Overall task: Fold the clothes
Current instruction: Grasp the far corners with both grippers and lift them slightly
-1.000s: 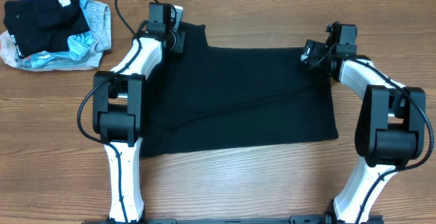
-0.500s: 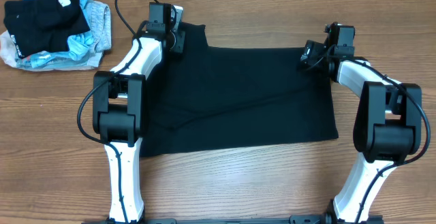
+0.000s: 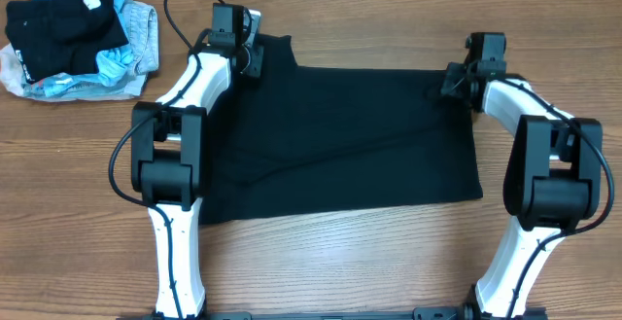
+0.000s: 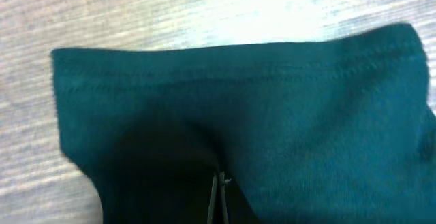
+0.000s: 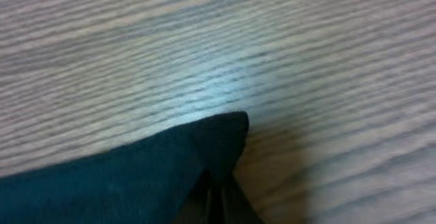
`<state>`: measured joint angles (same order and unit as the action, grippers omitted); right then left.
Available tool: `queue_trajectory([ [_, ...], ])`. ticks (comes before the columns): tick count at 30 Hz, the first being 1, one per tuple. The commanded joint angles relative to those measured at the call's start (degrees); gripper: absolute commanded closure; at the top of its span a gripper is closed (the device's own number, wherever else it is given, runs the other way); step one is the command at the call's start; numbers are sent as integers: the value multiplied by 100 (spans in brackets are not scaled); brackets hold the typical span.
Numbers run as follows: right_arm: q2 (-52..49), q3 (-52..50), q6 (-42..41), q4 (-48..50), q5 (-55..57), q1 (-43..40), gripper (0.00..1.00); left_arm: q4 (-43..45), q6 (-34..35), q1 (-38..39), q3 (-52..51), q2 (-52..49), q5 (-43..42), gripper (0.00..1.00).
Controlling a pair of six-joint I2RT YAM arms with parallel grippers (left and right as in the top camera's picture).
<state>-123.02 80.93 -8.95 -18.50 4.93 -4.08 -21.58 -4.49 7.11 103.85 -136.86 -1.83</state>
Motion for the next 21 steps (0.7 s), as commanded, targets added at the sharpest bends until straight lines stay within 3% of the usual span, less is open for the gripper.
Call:
queue_trajectory([
  [1, -85, 590, -2, -313, 442, -20, 96, -236, -9, -33, -46, 518, 72, 96],
  [12, -85, 1818, -511, -2378, 752, -20, 93, -1373, 365, -35, -46, 1985, 26, 96],
  [21, -85, 2450, -748, -4033, 654, -20, 93, -2959, 459, -35, -46, 2564, -282, 96],
])
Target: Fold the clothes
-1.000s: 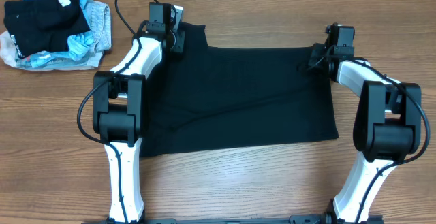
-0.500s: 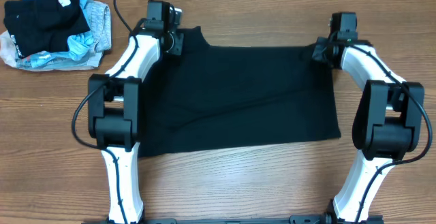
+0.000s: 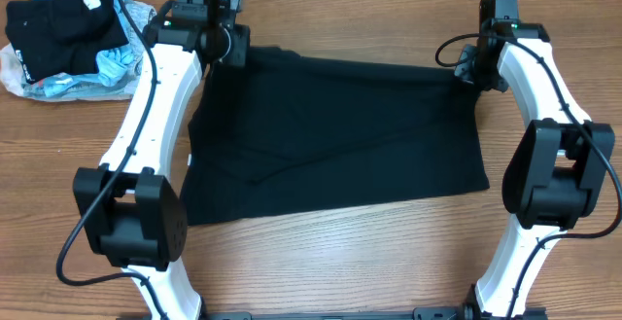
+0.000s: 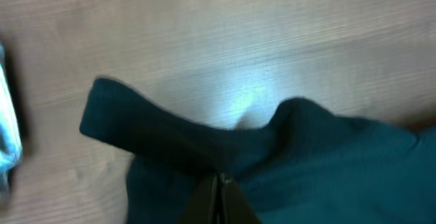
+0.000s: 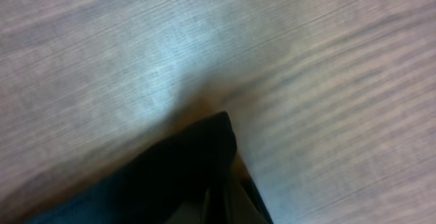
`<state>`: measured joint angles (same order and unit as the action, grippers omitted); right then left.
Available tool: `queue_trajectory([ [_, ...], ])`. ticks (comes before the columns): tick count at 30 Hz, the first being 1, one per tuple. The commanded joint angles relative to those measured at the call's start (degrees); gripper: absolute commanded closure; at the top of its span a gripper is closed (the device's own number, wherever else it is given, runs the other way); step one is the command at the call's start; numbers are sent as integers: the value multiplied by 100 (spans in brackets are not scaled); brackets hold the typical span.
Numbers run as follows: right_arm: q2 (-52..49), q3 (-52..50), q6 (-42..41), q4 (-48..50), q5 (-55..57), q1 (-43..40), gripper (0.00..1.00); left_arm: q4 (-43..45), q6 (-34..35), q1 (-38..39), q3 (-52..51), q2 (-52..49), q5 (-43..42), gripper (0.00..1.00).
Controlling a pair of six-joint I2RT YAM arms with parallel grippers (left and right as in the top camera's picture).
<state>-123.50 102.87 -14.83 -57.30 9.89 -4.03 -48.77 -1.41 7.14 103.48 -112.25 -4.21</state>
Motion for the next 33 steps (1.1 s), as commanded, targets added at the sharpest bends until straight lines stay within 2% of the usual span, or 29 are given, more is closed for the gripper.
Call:
queue_trajectory([
  [1, -37, 286, -175, -269, 162, -24, 93, -448, 197, -37, -9, 103, -48, 96],
  [5, -28, 341, -177, -673, 164, -24, 96, -1425, 339, -37, -9, 98, -33, 96],
  [10, 44, 341, -424, -1191, 166, -24, 96, -2151, 566, -37, -9, 101, -26, 96],
  [16, 365, 341, -498, -1386, 345, -24, 96, -2599, 905, -42, -9, 118, -28, 96],
  [25, 756, 341, -745, -2074, 356, -24, 96, -3504, 1047, -11, -9, 116, 7, 96],
  [33, 756, 337, -776, -2238, 356, -24, 96, -4280, 1067, 234, -9, 142, 35, 96],
])
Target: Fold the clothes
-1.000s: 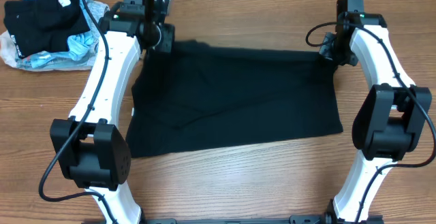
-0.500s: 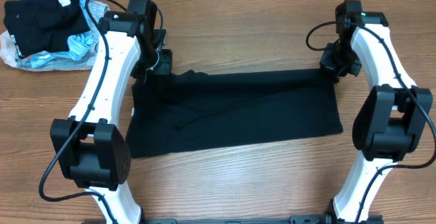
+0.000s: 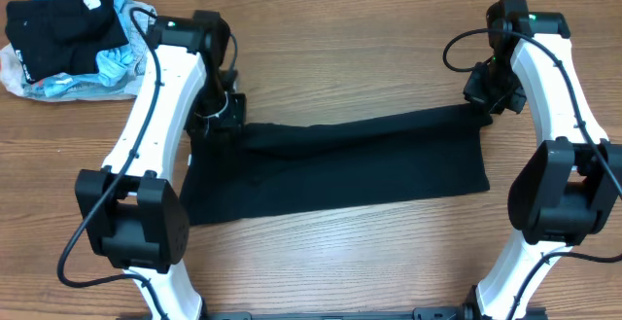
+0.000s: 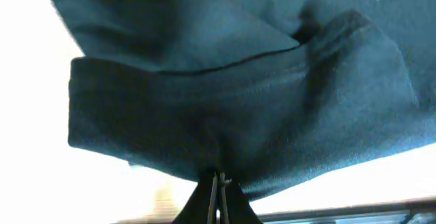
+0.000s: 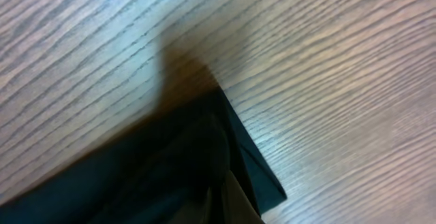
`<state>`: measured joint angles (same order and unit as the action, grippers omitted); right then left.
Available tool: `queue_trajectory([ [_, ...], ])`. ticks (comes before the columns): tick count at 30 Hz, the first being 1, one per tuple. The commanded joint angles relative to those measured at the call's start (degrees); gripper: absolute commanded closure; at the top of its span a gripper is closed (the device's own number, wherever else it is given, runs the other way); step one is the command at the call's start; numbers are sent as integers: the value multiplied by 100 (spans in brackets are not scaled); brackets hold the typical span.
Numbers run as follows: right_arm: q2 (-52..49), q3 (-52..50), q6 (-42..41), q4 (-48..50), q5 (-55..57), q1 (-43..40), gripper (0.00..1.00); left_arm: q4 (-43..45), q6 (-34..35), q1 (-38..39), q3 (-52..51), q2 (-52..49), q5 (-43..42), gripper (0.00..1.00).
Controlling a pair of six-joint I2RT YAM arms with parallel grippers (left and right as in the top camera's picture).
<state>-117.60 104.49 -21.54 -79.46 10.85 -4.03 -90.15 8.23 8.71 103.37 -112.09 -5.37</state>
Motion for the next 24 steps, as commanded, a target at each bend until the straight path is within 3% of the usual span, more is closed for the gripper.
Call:
queue_trajectory([
  [1, 166, 175, -105, -52, 262, -24, 96, -208, 101, 101, 2, 131, 153, 96],
  [15, 166, 164, -101, -544, 195, -24, 96, -669, 358, 162, -101, 398, 428, 96],
  [24, 166, 127, -79, -664, -105, -22, 96, -251, 361, 149, -1134, 457, 431, 96],
])
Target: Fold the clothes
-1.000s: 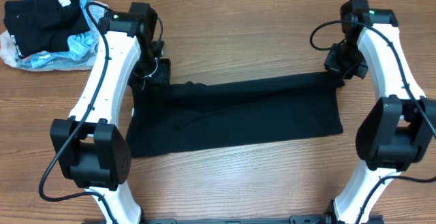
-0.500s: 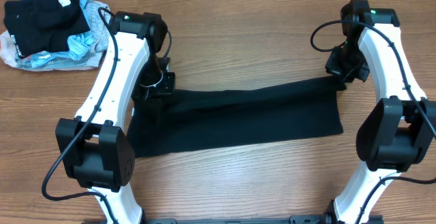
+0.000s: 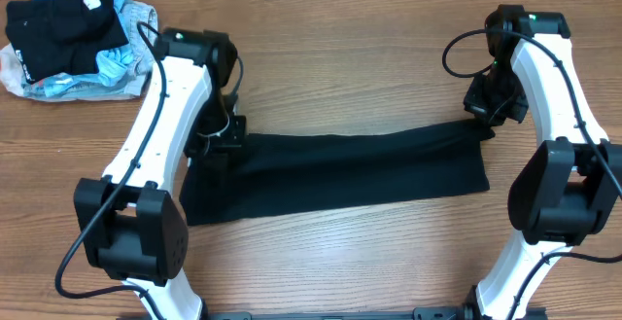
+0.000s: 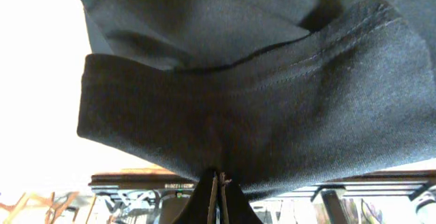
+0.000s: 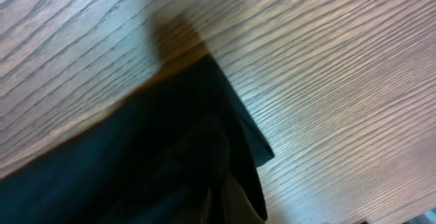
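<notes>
A black garment (image 3: pixel 340 169) lies across the table as a long band, its far edge lifted and brought toward the near edge. My left gripper (image 3: pixel 222 137) is shut on the garment's left far corner; in the left wrist view the dark hemmed cloth (image 4: pixel 259 101) hangs from the left gripper (image 4: pixel 218 183). My right gripper (image 3: pixel 483 118) is shut on the right far corner; in the right wrist view the black cloth (image 5: pixel 136 156) covers the right gripper (image 5: pixel 225 207), above wood.
A pile of other clothes (image 3: pixel 73 33), black and light blue, lies at the far left corner of the wooden table (image 3: pixel 350 48). A black cable loops near the left arm (image 3: pixel 165 96). Bare wood runs along the front edge.
Both grippers have moved a little nearer the front edge with the garment's far corners. The folded band of cloth looks narrower and lower now.
First both grippers were shut on the far corners of the garment, which lay spread flat. Then the corners were raised slightly at the far side. Later they were held over the middle of the cloth, and now further forward, doubling the garment over.
</notes>
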`<state>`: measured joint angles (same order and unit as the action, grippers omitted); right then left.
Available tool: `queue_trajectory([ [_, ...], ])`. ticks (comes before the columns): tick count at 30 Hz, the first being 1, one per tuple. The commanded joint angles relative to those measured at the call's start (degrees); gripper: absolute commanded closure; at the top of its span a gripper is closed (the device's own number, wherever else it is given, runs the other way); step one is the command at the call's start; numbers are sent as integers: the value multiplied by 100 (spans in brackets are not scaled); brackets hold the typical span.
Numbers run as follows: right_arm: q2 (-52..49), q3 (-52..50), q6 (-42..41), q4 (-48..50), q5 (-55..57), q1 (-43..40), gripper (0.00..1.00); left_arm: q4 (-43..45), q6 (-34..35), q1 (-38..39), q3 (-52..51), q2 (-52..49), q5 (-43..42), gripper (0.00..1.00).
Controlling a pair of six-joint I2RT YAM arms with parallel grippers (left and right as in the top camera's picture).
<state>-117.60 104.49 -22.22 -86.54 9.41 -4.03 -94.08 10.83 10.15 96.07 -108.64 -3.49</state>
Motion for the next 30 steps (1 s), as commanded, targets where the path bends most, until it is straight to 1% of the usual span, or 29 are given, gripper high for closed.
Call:
queue_trajectory([
  [1, 166, 107, -11, 68, 39, -22, 96, 275, 103, -2, -564, 111, 238, 96],
  [5, 166, -98, -11, 122, 39, -22, 91, 680, 125, -7, -1073, 111, 236, 96],
  [6, 166, -157, -11, 157, 39, -22, 89, 780, 125, -7, -1176, 111, 236, 94],
  [7, 166, -212, -13, 188, 37, -22, 89, 874, 122, -7, -1252, 111, 238, 91],
  [8, 166, -267, -13, 229, 37, -22, 89, 957, 122, -7, -1318, 111, 238, 86],
  [10, 166, -319, -13, 245, 37, -22, 86, 1060, 122, -7, -1408, 111, 243, 78],
  [11, 166, -330, -13, 232, 28, -22, 77, 1082, 122, -9, -1436, 111, 243, 73],
  [12, 166, -330, -13, 214, -11, -22, 62, 1078, 122, -11, -1438, 111, 243, 59],
  [13, 166, -330, -13, 199, -55, -22, 31, 1075, 122, -17, -1438, 111, 243, 47],
  [14, 166, -330, -13, 186, -70, -22, 15, 1078, 122, -17, -1438, 111, 240, 46],
  [15, 166, -330, -11, 170, -68, -22, 4, 1080, 122, -26, -1438, 111, 243, 46],
  [16, 166, -330, -11, 164, -68, -22, 0, 1088, 120, -39, -1438, 111, 240, 46],
  [18, 166, -328, -9, 157, -68, -22, 0, 1097, 116, -79, -1414, 111, 240, 47],
  [22, 166, -328, -9, 175, -105, -22, 0, 1095, 94, -122, -1097, 111, 214, 56],
  [25, 166, -328, -13, 343, -424, -22, 1, 1250, 31, -92, -804, 111, -210, 60],
  [27, 166, -337, -13, 487, -730, -22, 18, 1510, -378, -24, -789, 111, -898, 68],
  [28, 166, -380, -11, 549, -833, -20, 25, 1606, -529, 13, -820, 107, -1165, 72],
  [30, 166, -492, -11, 675, -872, -13, 42, 1808, -586, 109, -973, 107, -1335, 83],
])
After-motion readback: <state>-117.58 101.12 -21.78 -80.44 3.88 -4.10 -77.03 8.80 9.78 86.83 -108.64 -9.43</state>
